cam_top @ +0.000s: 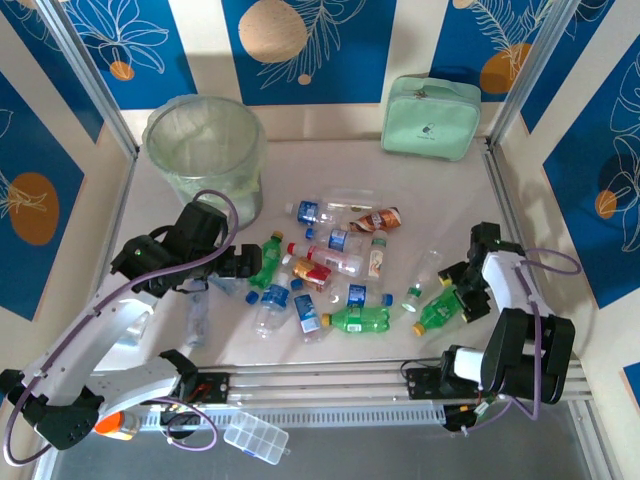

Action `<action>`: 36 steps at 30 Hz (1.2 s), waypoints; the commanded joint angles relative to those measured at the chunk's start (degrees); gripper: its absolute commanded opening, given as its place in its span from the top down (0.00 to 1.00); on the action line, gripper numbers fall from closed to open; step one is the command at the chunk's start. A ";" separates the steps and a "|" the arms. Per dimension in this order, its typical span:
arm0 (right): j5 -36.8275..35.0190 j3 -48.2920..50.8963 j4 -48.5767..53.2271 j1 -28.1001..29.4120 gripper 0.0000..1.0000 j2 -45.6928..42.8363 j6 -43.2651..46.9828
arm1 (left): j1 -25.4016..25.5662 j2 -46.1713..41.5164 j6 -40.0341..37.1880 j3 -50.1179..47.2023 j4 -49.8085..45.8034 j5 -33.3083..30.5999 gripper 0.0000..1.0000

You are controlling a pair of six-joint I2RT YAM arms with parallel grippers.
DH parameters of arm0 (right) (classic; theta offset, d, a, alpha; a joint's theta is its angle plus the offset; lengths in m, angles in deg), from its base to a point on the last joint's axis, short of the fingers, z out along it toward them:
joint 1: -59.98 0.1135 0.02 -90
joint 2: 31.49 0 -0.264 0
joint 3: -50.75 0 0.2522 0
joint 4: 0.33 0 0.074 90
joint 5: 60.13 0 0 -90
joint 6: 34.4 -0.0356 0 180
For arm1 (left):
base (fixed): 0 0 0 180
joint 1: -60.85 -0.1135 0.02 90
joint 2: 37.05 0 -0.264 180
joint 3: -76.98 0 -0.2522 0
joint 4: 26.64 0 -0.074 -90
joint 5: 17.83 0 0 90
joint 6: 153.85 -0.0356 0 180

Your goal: Put the plastic bottles in the bin

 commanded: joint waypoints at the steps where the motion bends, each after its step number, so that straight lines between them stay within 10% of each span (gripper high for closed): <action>1: 2.61 1.76 0.15 1.16 0.14 -0.46 2.70 | 0.32 -0.57 -2.29 1.76 0.22 0.97 0.01; 36: 4.17 -0.37 3.47 4.29 0.46 -3.17 5.33 | 0.34 -2.97 -4.11 1.42 4.88 3.52 0.01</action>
